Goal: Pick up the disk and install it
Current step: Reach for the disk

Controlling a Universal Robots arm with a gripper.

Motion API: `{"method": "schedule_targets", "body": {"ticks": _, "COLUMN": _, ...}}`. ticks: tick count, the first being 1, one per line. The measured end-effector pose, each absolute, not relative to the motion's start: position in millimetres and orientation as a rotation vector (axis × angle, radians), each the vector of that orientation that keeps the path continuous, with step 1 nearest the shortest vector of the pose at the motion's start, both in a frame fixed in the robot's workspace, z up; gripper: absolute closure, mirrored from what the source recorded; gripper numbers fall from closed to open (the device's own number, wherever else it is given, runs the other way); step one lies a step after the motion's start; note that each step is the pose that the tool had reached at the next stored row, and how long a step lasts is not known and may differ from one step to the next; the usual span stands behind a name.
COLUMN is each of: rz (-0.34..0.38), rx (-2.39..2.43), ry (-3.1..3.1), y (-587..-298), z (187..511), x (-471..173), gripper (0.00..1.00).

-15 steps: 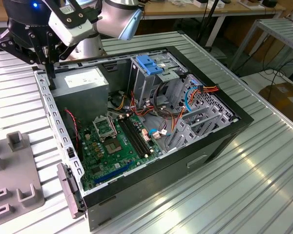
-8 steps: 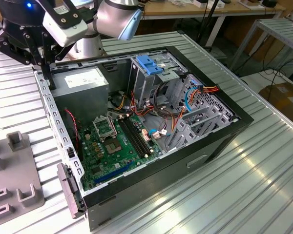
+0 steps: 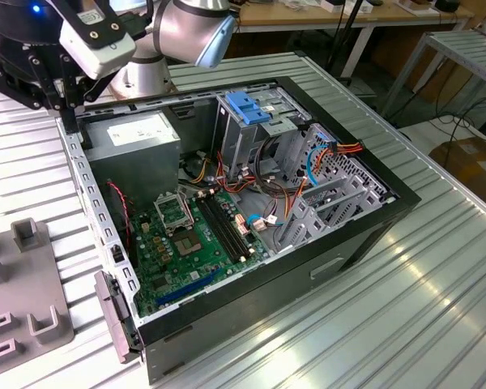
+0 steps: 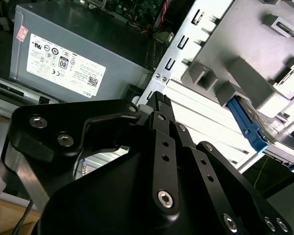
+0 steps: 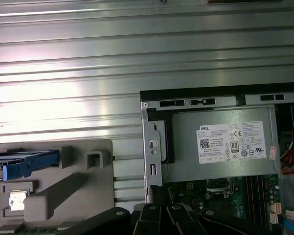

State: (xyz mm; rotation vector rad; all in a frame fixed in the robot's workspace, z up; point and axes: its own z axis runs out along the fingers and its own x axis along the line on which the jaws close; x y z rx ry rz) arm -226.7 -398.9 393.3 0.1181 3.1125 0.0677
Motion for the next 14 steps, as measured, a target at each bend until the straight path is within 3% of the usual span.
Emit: {"method": "schedule_targets", "body": {"ticks": 14, "rz": 0.068, "rx": 0.118, "ry": 3.112, "y": -398.9, "z": 393.3, "x": -241.3, "gripper": 0.9}}
